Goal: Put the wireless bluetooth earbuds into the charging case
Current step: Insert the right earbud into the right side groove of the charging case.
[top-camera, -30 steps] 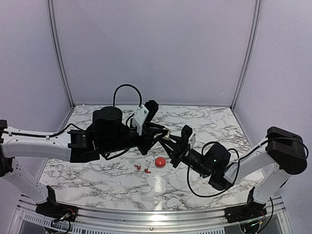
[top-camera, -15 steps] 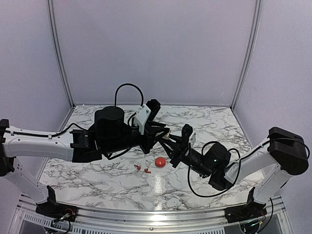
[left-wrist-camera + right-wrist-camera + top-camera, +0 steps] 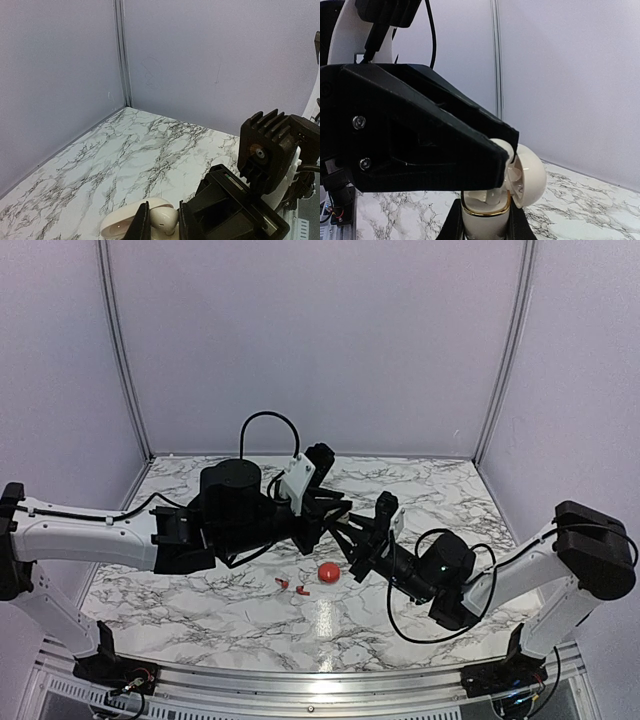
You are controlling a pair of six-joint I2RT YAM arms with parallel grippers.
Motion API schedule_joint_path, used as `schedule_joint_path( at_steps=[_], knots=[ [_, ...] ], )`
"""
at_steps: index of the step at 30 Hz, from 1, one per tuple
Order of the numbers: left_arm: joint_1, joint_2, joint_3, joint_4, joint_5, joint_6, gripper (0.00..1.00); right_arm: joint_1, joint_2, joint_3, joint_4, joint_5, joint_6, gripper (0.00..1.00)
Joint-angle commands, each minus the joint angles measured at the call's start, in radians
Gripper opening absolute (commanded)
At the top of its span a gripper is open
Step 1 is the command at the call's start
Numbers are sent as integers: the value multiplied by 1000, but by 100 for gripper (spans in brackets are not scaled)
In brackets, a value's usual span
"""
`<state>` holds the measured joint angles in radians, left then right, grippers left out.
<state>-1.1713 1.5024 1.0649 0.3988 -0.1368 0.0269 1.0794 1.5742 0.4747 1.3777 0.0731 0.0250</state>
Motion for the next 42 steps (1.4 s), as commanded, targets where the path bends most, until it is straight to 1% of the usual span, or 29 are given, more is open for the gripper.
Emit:
schedule_joint_path(
  at_steps=[1,10,28,42],
  knots=[
    [-8,18,20,12,-15,8,10,10,-40,27,75,12,23,0],
    [-8,7,9,16,-24,9,10,10,-51,45,99,29,27,0],
    [-8,-1,-13,26,9,11,9,10,-58,56,156,20,34,0],
    [-10,-22,-59,25,-29,109,10,10,-93,74,111,25,72,0]
  ],
)
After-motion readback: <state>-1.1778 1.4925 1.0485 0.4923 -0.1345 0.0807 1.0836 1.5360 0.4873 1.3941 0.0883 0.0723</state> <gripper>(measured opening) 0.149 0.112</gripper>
